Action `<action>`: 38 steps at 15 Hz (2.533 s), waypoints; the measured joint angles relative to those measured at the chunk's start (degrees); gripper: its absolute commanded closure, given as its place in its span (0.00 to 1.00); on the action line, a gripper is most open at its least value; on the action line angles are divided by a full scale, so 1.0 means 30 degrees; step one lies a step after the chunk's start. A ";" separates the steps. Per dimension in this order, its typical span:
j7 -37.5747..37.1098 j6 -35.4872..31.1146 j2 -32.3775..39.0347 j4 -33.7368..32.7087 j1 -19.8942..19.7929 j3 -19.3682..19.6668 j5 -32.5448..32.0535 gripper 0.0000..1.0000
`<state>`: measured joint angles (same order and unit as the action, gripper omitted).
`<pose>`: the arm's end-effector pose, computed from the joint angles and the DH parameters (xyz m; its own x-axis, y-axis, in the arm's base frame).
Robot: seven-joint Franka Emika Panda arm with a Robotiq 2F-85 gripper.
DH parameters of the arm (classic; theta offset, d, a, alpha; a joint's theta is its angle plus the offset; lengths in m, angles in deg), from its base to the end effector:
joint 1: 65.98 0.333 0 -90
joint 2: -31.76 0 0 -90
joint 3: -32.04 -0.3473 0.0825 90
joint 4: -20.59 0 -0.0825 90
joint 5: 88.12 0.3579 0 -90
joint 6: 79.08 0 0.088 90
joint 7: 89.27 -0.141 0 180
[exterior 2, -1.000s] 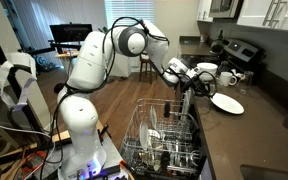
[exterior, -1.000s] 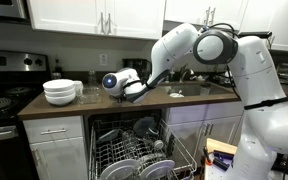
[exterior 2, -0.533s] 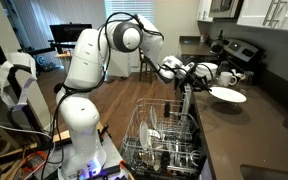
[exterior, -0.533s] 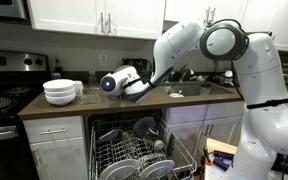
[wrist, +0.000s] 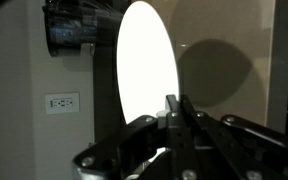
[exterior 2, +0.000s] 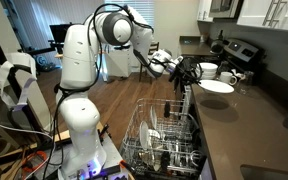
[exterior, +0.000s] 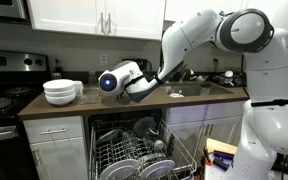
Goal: Take the white plate from the countertop and place it in the dishwasher at the left
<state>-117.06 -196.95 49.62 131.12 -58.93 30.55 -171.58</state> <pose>0.6290 0.0094 0.3834 0.8670 0.4915 -0.0827 0.2528 -0.2906 0.9228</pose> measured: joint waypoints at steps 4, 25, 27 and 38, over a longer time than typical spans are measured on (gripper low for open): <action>0.0000 -0.0045 -0.1416 0.1104 -0.0004 -0.0785 0.1113 0.96; 0.0088 -0.0054 -0.3987 0.4506 0.1143 -0.2830 0.5189 0.96; 0.0121 -0.0078 -0.4595 0.5058 0.1362 -0.3080 0.5970 0.96; 0.2713 -0.1801 -0.7153 0.7038 0.1777 -0.3600 1.0618 0.98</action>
<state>-108.92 -202.36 28.16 152.23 -53.60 19.75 -139.72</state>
